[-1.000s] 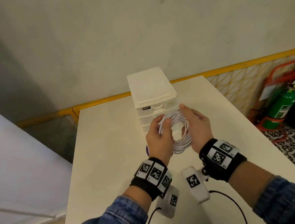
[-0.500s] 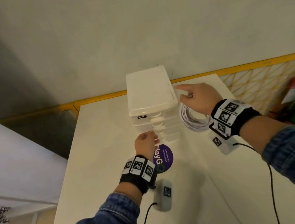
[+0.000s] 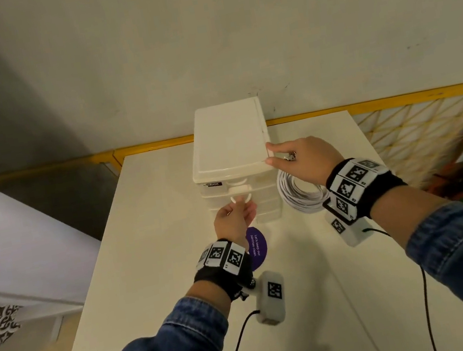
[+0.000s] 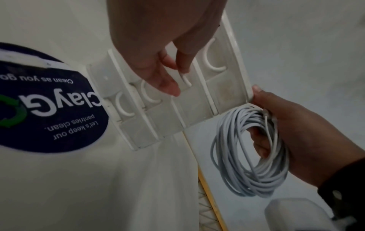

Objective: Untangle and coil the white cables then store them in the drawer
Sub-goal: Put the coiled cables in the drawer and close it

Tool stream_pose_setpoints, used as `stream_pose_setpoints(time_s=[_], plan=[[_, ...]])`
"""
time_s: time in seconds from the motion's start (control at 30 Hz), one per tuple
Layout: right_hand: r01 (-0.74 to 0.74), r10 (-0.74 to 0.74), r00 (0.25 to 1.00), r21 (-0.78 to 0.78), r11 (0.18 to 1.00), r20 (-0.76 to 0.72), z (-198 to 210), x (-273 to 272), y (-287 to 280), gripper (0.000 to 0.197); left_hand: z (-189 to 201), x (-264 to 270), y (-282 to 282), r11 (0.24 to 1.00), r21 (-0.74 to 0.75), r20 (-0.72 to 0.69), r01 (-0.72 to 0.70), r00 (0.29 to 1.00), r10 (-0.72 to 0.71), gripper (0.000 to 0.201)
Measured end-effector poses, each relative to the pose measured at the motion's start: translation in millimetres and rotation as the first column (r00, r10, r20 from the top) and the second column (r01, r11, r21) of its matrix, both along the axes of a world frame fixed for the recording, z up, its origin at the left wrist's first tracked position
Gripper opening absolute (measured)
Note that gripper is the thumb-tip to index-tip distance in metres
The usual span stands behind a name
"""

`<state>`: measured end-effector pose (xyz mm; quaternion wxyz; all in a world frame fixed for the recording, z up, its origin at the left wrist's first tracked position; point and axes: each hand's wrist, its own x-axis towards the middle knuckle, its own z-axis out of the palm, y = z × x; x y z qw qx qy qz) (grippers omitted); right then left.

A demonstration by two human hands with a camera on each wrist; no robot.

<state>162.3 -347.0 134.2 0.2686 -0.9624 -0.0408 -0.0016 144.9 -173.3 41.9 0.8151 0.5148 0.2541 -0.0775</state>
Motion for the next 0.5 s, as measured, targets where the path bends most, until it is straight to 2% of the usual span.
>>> stream_pose_setpoints(time_s=[0.23,0.5], plan=[[0.048,-0.052,0.998,-0.078,0.996,-0.045,4.2,-1.5,6.2,0.047,2.7,-23.7,9.2,0.997,0.062,-0.026,0.040,0.999,-0.038,0.001],[0.102,-0.106,0.992,-0.051,0.993,-0.071,4.0,-3.9,12.0,0.047,0.9,-56.2,20.7,0.994,0.079,-0.028,0.069,0.997,-0.067,0.003]])
